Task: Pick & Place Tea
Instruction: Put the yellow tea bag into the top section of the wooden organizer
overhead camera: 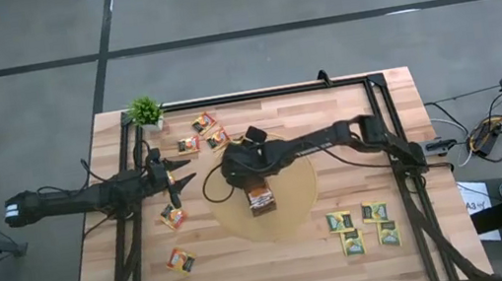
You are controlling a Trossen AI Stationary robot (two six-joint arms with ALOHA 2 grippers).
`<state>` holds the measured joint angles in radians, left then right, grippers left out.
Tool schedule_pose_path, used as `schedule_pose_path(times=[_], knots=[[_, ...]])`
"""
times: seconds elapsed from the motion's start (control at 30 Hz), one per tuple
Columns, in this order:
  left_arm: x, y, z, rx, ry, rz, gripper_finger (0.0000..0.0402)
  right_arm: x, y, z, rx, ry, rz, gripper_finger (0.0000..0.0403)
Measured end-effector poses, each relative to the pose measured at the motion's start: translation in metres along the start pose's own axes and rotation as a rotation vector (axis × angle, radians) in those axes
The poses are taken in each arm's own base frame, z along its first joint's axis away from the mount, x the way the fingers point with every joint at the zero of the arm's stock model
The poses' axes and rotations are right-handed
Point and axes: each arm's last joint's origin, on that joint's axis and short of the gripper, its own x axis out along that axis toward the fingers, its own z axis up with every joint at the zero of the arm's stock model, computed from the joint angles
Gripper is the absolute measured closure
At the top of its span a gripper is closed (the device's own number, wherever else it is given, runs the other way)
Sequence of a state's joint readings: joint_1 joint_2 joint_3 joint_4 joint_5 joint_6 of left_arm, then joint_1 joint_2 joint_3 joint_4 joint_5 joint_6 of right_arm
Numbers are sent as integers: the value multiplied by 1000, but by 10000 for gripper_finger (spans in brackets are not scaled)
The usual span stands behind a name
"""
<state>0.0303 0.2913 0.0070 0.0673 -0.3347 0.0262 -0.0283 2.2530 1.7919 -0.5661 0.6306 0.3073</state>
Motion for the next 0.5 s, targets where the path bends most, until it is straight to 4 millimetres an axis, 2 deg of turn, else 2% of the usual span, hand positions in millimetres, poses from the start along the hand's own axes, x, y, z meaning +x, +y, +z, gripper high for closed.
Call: schedule_pose_path(times=[0.17,0.3,0.5], knots=[[0,0,0,0,0,0,199,-17,4,16,10,-56,4,282],[0,0,0,0,0,0,199,-30,6,19,48,-34,5,280],[0,0,0,0,0,0,199,-41,-10,15,159,-1,-117,270]])
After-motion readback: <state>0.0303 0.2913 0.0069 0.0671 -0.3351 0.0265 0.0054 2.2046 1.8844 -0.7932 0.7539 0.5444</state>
